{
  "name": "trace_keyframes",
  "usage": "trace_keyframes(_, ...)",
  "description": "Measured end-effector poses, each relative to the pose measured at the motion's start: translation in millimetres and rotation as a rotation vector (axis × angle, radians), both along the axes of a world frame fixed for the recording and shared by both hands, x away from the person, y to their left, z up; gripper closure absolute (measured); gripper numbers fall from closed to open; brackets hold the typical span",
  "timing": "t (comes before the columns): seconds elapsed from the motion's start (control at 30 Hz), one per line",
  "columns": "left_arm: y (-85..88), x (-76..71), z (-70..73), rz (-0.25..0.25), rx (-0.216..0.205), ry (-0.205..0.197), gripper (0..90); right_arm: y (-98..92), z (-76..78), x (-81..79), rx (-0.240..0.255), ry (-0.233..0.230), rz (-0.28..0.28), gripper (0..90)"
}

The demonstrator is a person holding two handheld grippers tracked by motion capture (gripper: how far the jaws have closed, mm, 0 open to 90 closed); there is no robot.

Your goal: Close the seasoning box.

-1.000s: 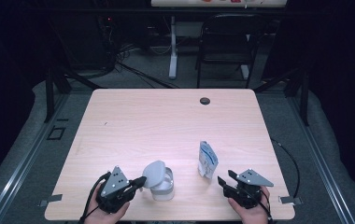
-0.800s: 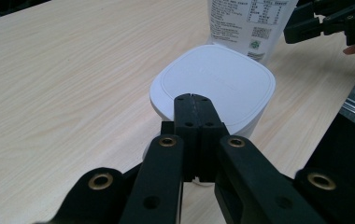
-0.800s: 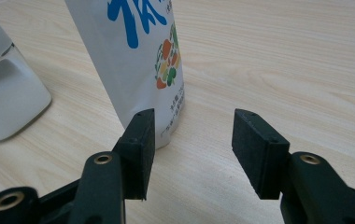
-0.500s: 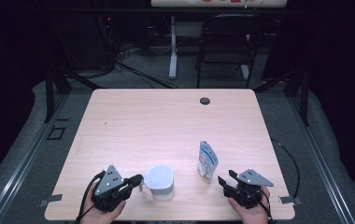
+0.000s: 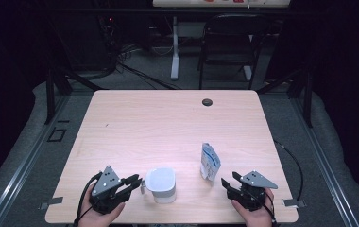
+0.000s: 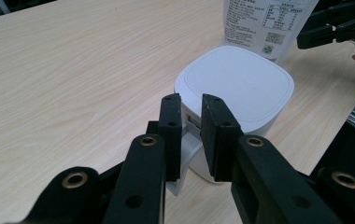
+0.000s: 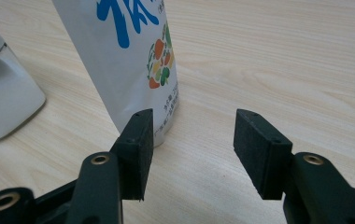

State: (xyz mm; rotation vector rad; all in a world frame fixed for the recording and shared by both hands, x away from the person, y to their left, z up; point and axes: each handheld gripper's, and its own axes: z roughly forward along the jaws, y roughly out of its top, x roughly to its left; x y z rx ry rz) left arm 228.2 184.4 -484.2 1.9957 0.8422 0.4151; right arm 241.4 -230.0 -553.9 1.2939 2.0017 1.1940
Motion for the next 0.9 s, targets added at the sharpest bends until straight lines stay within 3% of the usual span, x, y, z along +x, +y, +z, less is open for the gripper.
trace_keyframes(0.9, 19.6, 7.6, -5.8, 0.068, -0.031, 0.021, 61.8, -16.1, 2.9, 1.2, 0.004, -0.011, -0.046, 47.0)
